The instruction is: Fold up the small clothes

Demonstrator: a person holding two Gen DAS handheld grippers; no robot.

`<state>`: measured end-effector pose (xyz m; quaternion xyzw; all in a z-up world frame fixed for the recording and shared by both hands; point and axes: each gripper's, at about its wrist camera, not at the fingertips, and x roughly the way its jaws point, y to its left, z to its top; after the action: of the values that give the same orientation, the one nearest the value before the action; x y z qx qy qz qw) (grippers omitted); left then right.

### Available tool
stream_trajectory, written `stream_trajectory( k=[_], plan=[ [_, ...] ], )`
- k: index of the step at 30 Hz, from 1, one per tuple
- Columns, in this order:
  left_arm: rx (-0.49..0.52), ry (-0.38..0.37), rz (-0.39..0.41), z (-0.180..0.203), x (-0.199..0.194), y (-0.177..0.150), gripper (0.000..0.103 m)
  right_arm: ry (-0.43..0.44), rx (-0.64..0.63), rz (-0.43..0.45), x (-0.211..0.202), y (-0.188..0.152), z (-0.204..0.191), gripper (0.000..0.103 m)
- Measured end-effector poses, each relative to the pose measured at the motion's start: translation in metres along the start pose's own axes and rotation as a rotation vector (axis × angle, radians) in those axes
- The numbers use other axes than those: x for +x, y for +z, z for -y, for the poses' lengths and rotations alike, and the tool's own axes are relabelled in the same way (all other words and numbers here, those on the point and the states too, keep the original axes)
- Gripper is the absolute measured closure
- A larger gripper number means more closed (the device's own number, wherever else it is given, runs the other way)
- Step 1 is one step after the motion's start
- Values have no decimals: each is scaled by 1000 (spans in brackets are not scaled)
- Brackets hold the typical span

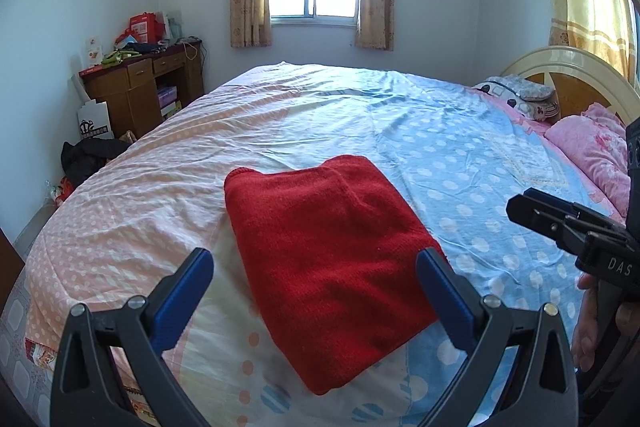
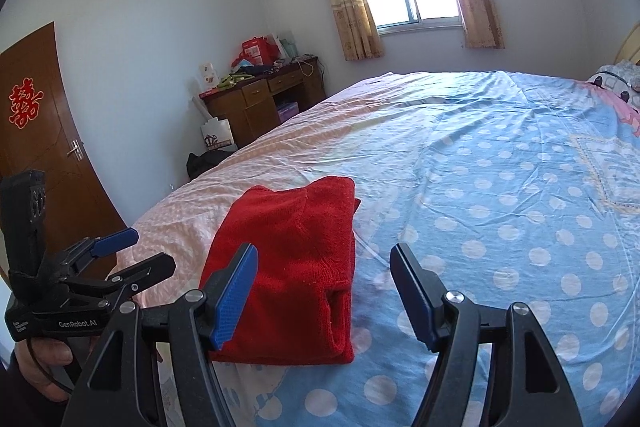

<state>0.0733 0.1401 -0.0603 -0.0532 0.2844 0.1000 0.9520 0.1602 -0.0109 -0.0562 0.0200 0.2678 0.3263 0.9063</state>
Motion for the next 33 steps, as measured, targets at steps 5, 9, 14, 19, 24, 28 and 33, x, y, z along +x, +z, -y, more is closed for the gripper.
stream_trajectory(
  k=[5,9,14,19,24,28,33],
  plan=[
    [-1,0,0,0,0,0,0,-2,2,4,-1,0,0,33],
    [-3,-1,-1,0,0,0,0,0,-1,3,-2,0,-2,33],
    [-1,1,-1,1,1,-1,0,3,-6,0,-1,-1,-4,33],
    [0,2,0,1,0,-1,0,1,-11,11,-3,0,-5,33],
    [7,16,4,2,0,-1,0,-7,-18,33,-8,0,-6,33],
    [10,6,13,2,-3,0,0,-15,-36,64,-14,2,-10,33],
    [19,32,14,3,-3,2,0,-16,-66,89,-19,2,-17,33]
  ],
)
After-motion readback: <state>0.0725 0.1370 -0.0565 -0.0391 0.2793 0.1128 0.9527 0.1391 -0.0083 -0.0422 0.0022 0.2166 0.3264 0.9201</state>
